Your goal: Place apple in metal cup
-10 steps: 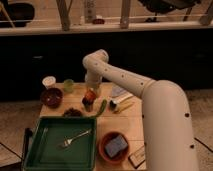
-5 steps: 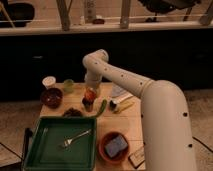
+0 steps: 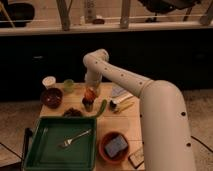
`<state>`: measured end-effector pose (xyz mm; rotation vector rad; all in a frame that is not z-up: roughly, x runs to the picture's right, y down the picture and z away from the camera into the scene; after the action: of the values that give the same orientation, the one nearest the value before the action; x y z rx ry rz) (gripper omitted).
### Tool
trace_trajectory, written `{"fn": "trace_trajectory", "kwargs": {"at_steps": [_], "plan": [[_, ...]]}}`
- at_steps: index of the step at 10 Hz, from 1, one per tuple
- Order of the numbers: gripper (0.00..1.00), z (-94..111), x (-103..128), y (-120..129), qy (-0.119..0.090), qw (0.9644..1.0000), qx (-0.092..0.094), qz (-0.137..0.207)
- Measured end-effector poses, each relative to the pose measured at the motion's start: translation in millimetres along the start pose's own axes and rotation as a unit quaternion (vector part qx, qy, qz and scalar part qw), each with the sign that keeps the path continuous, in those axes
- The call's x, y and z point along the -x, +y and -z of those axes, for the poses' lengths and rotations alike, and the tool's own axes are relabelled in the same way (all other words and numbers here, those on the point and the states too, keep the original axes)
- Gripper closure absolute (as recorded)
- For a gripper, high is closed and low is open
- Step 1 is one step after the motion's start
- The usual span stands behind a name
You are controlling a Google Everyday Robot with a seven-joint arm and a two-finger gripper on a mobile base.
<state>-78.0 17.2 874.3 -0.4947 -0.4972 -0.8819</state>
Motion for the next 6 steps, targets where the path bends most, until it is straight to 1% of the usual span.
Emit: {"fn": "trace_trajectory", "kwargs": {"at_steps": [6], "plan": [[1.00,-0.3,-2.1,0.0,-0.006,1.0000,0.002,0.002]]}}
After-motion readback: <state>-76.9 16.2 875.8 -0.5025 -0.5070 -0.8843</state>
